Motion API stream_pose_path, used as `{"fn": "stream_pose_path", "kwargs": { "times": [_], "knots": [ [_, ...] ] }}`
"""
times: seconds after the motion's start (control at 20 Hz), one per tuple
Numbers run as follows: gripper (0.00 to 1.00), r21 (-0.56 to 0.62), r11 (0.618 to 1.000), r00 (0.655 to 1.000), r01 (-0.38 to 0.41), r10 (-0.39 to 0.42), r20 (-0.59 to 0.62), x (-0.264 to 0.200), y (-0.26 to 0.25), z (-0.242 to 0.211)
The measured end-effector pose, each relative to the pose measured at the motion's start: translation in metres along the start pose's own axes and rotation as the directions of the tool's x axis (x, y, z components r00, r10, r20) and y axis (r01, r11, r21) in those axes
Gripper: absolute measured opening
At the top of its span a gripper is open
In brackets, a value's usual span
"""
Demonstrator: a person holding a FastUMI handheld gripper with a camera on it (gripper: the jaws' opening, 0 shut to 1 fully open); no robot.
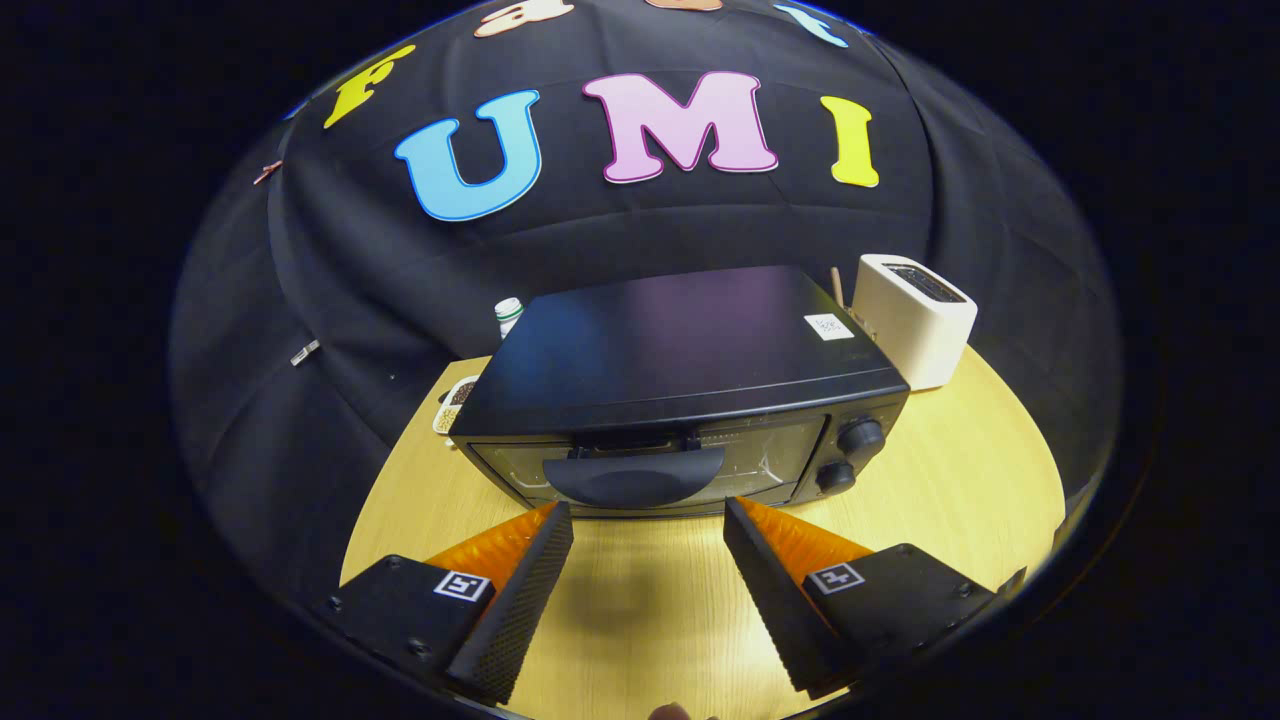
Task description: Open the toaster oven, put the food inside, and close the toaster oven door.
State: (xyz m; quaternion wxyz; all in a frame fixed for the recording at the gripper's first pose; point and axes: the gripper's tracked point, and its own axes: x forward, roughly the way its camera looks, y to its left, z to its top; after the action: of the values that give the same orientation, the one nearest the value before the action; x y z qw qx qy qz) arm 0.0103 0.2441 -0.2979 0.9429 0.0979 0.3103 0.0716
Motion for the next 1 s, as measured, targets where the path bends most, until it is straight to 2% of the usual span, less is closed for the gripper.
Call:
{"fn": "stream_pose_path", "kwargs": {
  "times": [0.25, 0.5, 1.0],
  "knots": [
    [0.99, -0.024, 1.000, 0.996, -0.011, 0.013, 0.092, -0.012, 0.003, 0.028],
    [0.99, -0.049, 0.999, 0.981, -0.022, 0.031, 0.193, -0.043, -0.032, 0.079],
    [0.98, -0.081, 0.997, 0.911, -0.007, 0.040, 0.410, -0.116, -0.114, 0.179]
  ]
}}
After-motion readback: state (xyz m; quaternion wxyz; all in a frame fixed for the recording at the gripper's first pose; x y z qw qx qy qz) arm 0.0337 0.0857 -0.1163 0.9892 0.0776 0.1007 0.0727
